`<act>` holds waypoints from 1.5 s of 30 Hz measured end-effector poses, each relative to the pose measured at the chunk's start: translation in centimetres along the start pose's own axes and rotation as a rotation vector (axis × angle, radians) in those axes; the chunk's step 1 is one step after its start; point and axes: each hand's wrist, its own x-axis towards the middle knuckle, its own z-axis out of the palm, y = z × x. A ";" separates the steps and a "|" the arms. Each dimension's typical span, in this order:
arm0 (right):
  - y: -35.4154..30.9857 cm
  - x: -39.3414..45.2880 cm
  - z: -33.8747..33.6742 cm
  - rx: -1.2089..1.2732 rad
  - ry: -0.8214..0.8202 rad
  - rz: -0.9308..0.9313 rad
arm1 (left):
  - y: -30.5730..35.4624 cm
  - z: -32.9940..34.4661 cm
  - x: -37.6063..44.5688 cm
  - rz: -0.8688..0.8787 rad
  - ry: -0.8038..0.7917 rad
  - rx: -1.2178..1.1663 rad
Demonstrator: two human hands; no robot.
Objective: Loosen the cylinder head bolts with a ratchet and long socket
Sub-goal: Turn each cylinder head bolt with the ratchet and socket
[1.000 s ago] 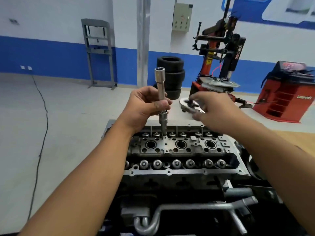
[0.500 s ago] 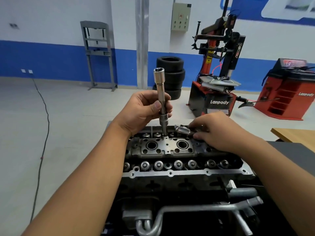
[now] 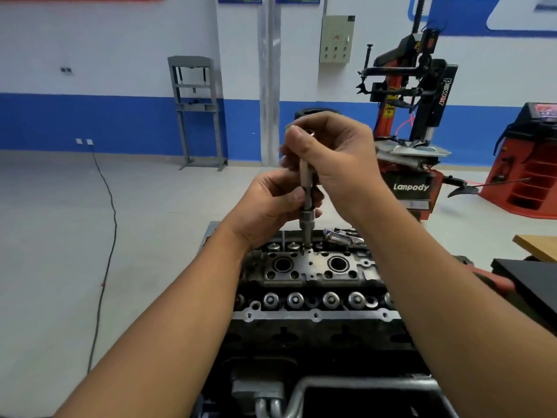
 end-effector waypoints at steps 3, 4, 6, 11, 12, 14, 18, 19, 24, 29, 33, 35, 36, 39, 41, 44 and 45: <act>1.3 0.6 0.6 0.116 0.035 0.025 | -0.1 -0.5 0.1 -0.076 -0.005 -0.004; 1.8 0.6 0.6 0.160 0.065 0.039 | -0.3 -0.6 0.1 -0.102 -0.012 0.015; 2.7 0.6 0.0 0.215 0.130 0.053 | -0.5 -1.0 0.3 -0.134 -0.022 0.070; 3.6 0.5 -0.4 0.204 0.111 -0.020 | -0.6 -0.8 0.4 -0.087 -0.035 0.125; 3.6 0.4 -0.3 0.214 0.093 -0.038 | -0.6 -0.7 0.3 -0.073 -0.032 0.135; 3.6 0.2 -0.2 0.233 0.058 -0.056 | -0.3 -0.6 0.1 -0.057 -0.010 0.166; 3.5 0.5 -0.4 0.214 0.014 -0.024 | -0.2 0.3 0.2 -0.021 0.117 0.254; 3.6 0.6 -0.4 0.223 0.011 -0.002 | -0.4 0.4 0.3 -0.025 0.149 0.281; 4.4 1.0 -1.0 0.313 -0.020 0.066 | 1.1 -1.0 0.3 -0.267 -0.088 0.263; 4.9 0.6 -0.5 0.403 0.014 0.076 | 0.5 -1.5 0.7 -0.217 -0.072 0.357; 4.8 0.1 -0.2 0.287 0.008 -0.002 | -0.4 -1.9 0.7 -0.176 -0.055 0.340; 4.6 0.9 0.1 0.220 -0.008 0.015 | -0.5 -2.3 0.6 -0.172 -0.041 0.273; 4.4 1.4 0.2 0.202 -0.031 0.044 | -0.5 -2.5 0.5 -0.167 -0.033 0.247; 4.1 2.3 0.3 0.230 -0.165 0.128 | -0.6 -2.9 0.3 -0.187 -0.001 0.209; 4.3 2.2 0.0 0.300 -0.268 0.181 | -0.8 -2.8 0.0 -0.235 -0.046 0.172; 4.7 1.5 -0.6 0.457 -0.337 0.244 | -1.1 -2.3 -0.4 -0.284 -0.164 0.119; 4.8 1.3 -0.7 0.495 -0.342 0.250 | -1.1 -2.3 -0.5 -0.279 -0.166 0.132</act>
